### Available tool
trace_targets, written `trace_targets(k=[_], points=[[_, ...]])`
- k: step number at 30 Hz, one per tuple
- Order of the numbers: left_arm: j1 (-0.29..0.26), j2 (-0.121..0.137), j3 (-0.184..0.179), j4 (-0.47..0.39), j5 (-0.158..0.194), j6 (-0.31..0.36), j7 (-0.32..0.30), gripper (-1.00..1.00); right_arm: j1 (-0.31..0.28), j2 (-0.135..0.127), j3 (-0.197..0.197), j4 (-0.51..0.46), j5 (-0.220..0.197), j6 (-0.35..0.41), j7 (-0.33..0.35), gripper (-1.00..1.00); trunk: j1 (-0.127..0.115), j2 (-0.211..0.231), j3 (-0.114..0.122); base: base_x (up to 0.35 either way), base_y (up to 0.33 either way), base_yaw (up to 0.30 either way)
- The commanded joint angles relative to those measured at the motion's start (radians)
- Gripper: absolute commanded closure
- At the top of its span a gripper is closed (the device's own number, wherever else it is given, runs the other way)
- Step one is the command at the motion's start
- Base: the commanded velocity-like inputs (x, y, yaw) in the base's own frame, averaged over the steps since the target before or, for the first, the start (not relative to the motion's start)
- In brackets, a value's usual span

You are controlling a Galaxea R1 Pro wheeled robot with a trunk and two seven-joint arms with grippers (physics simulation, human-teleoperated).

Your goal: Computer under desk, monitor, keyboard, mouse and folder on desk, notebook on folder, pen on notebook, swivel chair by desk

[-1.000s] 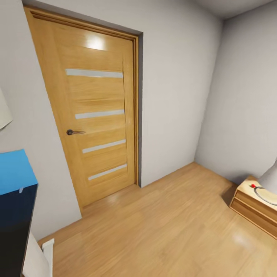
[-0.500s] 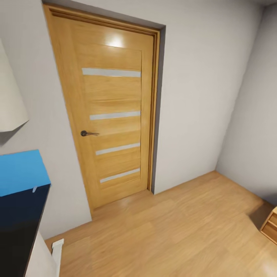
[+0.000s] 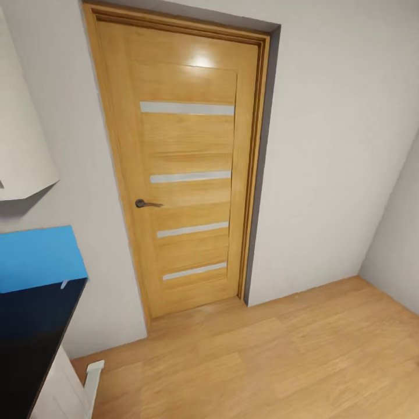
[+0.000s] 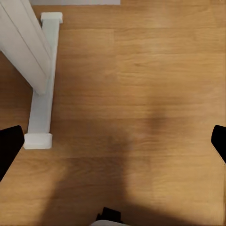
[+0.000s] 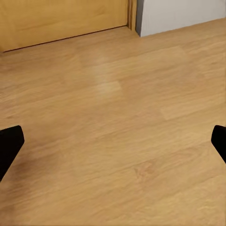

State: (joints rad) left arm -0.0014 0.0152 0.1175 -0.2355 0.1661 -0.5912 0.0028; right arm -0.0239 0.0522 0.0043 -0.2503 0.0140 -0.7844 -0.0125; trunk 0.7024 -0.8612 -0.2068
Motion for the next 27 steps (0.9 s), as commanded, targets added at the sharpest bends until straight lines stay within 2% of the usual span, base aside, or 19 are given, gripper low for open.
trace_targets(k=[1,13,27], points=[[0.0,0.0,-0.001,-0.001,0.004,-0.001,0.0,-1.0,-0.001,0.0,0.0,0.0,0.001,-0.003,-0.001,-1.0,0.001,-0.001,-0.001,0.264,-0.237,0.275],[0.0,0.001,0.0,-0.001,0.004,0.002,0.0,-1.0,-0.001,0.001,0.001,0.001,0.002,-0.003,-0.002,-1.0,0.001,-0.001,-0.001,0.245,-0.241,0.275],[0.0,0.002,0.0,-0.001,0.004,-0.002,0.0,-1.0,-0.001,0.002,0.002,0.001,0.003,-0.01,-0.003,-1.0,0.001,-0.001,-0.001,0.026,-0.027,0.278]])
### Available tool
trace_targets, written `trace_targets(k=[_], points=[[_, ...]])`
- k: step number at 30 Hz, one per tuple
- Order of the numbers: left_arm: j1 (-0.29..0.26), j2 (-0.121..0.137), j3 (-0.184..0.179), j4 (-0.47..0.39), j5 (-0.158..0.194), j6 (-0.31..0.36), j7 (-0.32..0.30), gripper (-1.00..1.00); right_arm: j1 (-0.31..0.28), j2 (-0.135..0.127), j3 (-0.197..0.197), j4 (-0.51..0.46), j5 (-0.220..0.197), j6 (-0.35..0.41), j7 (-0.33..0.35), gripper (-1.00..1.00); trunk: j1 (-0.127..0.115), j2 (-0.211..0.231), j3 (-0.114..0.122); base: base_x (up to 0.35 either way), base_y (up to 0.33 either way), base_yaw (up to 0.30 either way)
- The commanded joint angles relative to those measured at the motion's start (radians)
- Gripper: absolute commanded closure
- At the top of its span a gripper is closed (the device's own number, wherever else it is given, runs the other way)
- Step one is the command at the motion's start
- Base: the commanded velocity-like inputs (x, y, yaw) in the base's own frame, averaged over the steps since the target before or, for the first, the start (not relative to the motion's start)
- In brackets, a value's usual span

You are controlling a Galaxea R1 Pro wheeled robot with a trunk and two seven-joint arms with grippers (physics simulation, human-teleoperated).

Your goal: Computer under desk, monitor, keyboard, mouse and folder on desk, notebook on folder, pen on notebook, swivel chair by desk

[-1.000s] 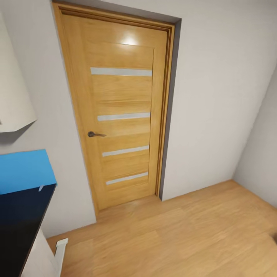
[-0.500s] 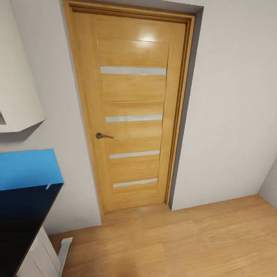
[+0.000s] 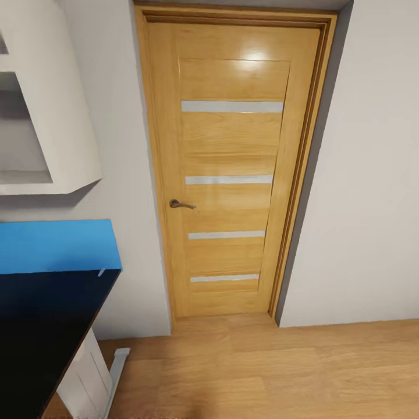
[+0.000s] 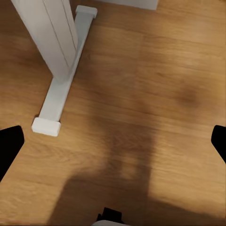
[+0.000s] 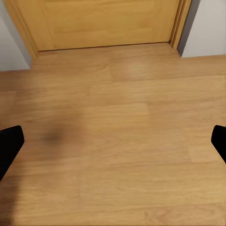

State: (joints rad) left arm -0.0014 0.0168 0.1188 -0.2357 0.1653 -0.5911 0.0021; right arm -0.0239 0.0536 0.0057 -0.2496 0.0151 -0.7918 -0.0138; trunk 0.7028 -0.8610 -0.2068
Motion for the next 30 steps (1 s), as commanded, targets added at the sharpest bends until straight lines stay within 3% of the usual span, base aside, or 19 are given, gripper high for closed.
trace_targets(k=[1,10,16,30], points=[[0.0,0.0,-0.001,0.0,0.005,-0.002,0.0,-1.0,-0.001,0.0,0.0,0.001,0.002,-0.006,-0.001,-1.0,0.0,-0.001,-0.001,0.001,-0.001,0.28],[0.0,0.001,0.0,0.0,0.005,0.003,0.001,-1.0,-0.001,0.0,0.001,0.016,0.003,-0.083,-0.003,-1.0,0.0,-0.001,-0.001,-0.099,-0.101,0.281],[0.0,0.001,0.002,0.0,0.006,0.002,0.001,-1.0,0.0,0.0,0.001,0.02,0.003,-0.087,-0.003,-1.0,0.0,-0.001,-0.001,-0.212,-0.208,0.283],[0.0,0.003,0.006,0.069,0.01,-0.007,0.004,-1.0,0.0,0.0,0.0,0.022,0.003,-0.087,-0.003,-1.0,0.0,-0.001,-0.002,-0.013,-0.009,0.281]])
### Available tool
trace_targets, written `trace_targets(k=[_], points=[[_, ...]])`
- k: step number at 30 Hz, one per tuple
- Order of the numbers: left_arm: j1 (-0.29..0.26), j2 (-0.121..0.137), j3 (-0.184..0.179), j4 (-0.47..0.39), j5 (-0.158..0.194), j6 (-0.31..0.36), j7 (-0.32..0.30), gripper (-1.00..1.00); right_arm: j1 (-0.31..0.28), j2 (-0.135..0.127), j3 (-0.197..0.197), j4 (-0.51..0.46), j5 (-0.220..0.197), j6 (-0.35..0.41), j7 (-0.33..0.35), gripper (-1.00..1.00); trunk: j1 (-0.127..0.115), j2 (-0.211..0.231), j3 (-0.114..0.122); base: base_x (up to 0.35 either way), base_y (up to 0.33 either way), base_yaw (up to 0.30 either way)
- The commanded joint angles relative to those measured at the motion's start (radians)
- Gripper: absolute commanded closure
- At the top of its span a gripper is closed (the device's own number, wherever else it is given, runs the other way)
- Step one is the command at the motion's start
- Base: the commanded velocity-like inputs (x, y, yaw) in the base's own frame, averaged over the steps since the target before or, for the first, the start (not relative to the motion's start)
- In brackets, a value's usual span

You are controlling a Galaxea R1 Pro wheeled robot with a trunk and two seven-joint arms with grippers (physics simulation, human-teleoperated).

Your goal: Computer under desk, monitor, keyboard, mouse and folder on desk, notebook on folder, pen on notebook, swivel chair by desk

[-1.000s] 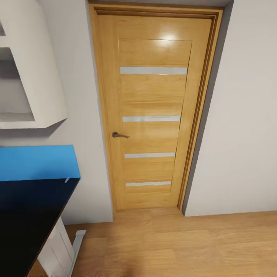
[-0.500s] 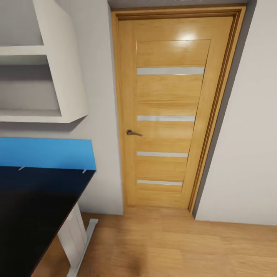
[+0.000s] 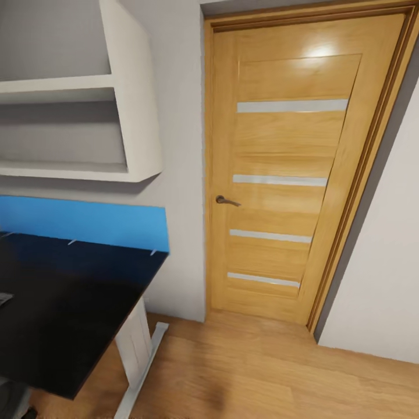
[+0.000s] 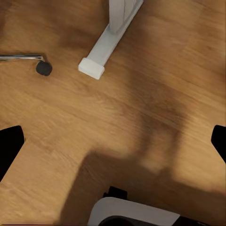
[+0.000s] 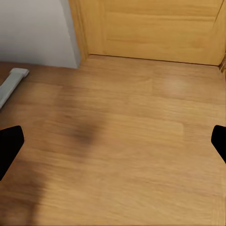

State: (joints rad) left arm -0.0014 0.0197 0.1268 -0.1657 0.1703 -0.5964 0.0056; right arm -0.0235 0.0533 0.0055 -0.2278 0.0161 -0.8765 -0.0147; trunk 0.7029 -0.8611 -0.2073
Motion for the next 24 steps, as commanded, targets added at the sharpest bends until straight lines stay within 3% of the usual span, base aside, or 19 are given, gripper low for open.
trace_targets(k=[1,9,11,13,24], points=[[0.0,0.0,-0.001,0.0,0.005,-0.002,0.001,-1.0,-0.001,-0.001,0.0,0.0,0.001,-0.005,-0.001,-1.0,0.0,-0.001,-0.001,0.0,0.0,0.154],[0.0,0.0,-0.001,0.0,0.005,-0.002,0.001,-1.0,-0.001,0.0,0.002,0.004,0.0,-0.003,0.007,-1.0,0.0,-0.001,-0.002,0.0,0.0,0.039],[0.0,0.0,-0.001,0.0,0.005,-0.002,0.001,-1.0,-0.001,-0.004,0.102,0.007,0.046,-0.004,0.008,-1.0,0.0,-0.001,-0.002,0.0,0.0,0.002],[0.0,0.0,-0.001,0.0,0.005,-0.002,0.001,-1.0,-0.001,-0.005,0.127,0.008,0.056,-0.003,0.007,-1.0,0.0,-0.001,-0.002,0.0,0.0,0.0],[0.0,0.0,-0.001,0.0,0.005,-0.002,0.001,-1.0,-0.001,-0.003,0.146,0.008,0.061,-0.004,0.002,-1.0,0.0,-0.001,-0.002,0.0,0.0,0.058]])
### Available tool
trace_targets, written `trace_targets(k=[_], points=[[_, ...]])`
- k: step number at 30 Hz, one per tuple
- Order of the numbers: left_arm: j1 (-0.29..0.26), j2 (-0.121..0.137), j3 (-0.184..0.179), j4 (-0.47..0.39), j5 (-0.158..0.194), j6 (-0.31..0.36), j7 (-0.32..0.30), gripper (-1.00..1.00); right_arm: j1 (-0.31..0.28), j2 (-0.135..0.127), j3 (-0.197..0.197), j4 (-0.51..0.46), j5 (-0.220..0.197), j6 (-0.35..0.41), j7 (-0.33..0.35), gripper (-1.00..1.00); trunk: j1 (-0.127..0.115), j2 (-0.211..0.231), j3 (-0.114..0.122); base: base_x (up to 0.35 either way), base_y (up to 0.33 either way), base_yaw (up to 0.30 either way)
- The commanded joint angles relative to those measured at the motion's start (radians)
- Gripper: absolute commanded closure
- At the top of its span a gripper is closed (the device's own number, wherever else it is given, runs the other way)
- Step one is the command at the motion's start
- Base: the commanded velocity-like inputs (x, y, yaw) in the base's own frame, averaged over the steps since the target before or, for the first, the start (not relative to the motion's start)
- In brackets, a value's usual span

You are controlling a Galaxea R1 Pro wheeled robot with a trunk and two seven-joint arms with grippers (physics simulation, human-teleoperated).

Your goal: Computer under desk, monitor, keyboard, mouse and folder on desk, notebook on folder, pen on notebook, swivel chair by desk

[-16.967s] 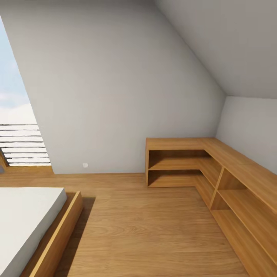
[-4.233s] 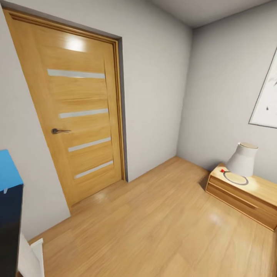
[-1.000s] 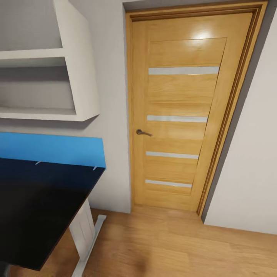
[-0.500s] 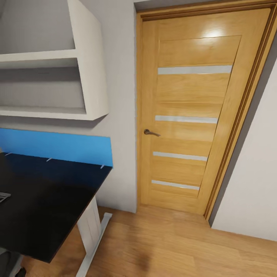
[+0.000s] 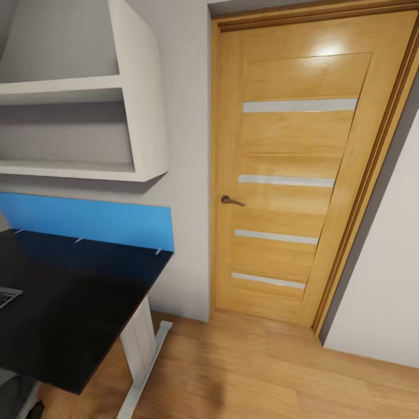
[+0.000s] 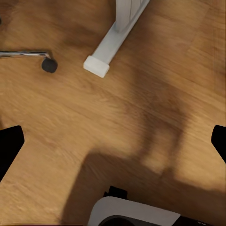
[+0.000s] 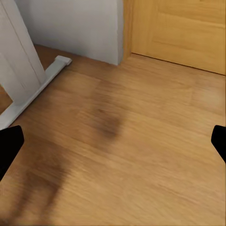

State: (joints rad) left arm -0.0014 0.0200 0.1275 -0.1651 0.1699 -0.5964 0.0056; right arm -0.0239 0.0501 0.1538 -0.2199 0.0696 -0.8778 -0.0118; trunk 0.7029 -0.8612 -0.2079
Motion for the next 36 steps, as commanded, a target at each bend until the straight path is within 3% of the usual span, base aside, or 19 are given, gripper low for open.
trace_targets(k=[1,9,36], points=[[0.0,0.0,-0.002,-0.001,0.005,-0.002,0.001,-1.0,-0.001,0.0,-0.003,0.001,0.007,-0.002,-0.001,-1.0,0.0,-0.001,-0.001,0.0,0.0,0.229],[0.0,0.0,-0.002,-0.001,0.005,-0.003,0.002,-1.0,0.0,0.001,-0.006,0.0,0.003,-0.032,-0.006,-1.0,0.0,-0.001,-0.001,0.0,0.0,0.274],[0.0,0.003,-0.002,-0.001,0.005,-0.002,0.001,-1.0,0.0,0.001,-0.003,0.001,0.002,-0.025,-0.007,-1.0,0.0,-0.001,-0.001,0.0,0.0,0.286]])
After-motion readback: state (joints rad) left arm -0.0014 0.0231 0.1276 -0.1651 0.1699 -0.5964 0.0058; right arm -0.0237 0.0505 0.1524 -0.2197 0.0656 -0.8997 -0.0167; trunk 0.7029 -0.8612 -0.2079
